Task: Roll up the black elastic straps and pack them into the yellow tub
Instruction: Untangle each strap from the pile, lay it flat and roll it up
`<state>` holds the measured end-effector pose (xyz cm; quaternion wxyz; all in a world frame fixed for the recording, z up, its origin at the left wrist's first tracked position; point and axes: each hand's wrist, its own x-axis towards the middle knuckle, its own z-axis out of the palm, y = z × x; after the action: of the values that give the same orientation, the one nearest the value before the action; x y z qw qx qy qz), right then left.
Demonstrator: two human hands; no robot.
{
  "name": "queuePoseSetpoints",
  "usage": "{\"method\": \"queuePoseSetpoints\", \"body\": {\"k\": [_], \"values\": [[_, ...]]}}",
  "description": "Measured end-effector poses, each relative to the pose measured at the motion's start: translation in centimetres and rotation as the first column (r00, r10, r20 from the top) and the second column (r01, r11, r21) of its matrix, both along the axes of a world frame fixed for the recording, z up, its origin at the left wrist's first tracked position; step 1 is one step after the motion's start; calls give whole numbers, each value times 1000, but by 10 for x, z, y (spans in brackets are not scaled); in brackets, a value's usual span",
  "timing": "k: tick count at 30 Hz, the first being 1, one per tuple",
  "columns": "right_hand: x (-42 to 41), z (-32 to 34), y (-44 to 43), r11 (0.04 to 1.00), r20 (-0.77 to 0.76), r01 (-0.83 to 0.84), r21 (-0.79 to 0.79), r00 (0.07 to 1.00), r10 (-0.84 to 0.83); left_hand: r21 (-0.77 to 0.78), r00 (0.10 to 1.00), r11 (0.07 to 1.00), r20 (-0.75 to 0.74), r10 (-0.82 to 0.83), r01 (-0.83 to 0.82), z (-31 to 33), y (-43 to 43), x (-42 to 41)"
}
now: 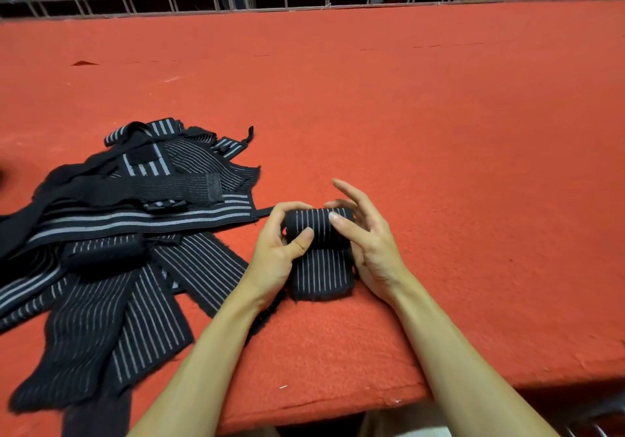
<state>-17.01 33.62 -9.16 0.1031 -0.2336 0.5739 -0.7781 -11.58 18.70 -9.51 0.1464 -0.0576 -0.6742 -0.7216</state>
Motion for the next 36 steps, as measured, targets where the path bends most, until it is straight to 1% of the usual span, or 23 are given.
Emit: {"method": "queuePoseSetpoints", "body": {"k": [2, 5, 8, 11, 12, 14, 16, 18, 20, 22, 23, 25, 27, 29, 32, 33, 36], "values": [[1, -2, -5, 993, -9, 55, 104, 999, -54, 10, 1000, 1000, -28, -8, 8, 2, 0, 1], [2, -3, -8, 986, 34, 94, 140, 994, -100, -23, 998, 1000, -57, 1, -2, 2, -1, 1], [0, -2, -7, 990, 139, 113, 84, 982, -124, -84, 996, 996, -83, 23, -30, 0, -2, 0], [-1, -2, -4, 996, 203, 92, 15, 975, -93, -98, 999, 995, -31, 10, -13, -1, -3, -1], [-1, -2, -3, 996, 204, 91, -6, 975, -88, -78, 1000, 997, -6, -9, 9, 0, -3, 0], [-1, -3, -1, 996, 187, 88, -36, 979, -79, 21, 998, 999, 39, -47, 47, 2, -3, 0], [-1, -4, 0, 996, 138, 58, -71, 989, -48, 90, 997, 996, 74, -6, -1, 3, 0, -1], [-3, -6, 3, 994, 68, 21, -109, 998, -14, 90, 994, 993, 93, 62, -71, 3, 1, -2], [-5, -5, 3, 993, 32, 1, -119, 999, 3, 48, 993, 995, 76, 87, -91, 2, 1, -3], [-5, -5, 1, 998, 30, 23, -59, 999, -21, 17, 989, 992, 71, 126, -128, 2, -1, -2], [-5, -3, 0, 999, 48, 40, -31, 998, -39, 12, 985, 988, 77, 153, -155, 4, -2, -2], [-5, -1, -2, 998, 141, 65, -19, 988, -61, -27, 974, 979, 98, 204, -202, 7, -1, -1], [-6, 1, -4, 994, 196, 113, 3, 974, -111, -123, 963, 966, 122, 241, -226, 8, 1, -1], [-5, 4, -2, 978, 140, 182, 100, 971, -195, -226, 952, 945, 138, 272, -237, 10, 5, 0], [-4, 4, 10, 927, 11, 264, 267, 961, -277, -377, 944, 906, 181, 276, -192, 12, 12, -6], [-5, 4, 22, 915, 1, 288, 283, 954, -301, -411, 944, 897, 199, 262, -162, 15, 20, -9], [-7, 8, 65, 896, 40, 353, 271, 926, -376, -426, 954, 903, 240, 182, -65, 26, 55, -23]]}}
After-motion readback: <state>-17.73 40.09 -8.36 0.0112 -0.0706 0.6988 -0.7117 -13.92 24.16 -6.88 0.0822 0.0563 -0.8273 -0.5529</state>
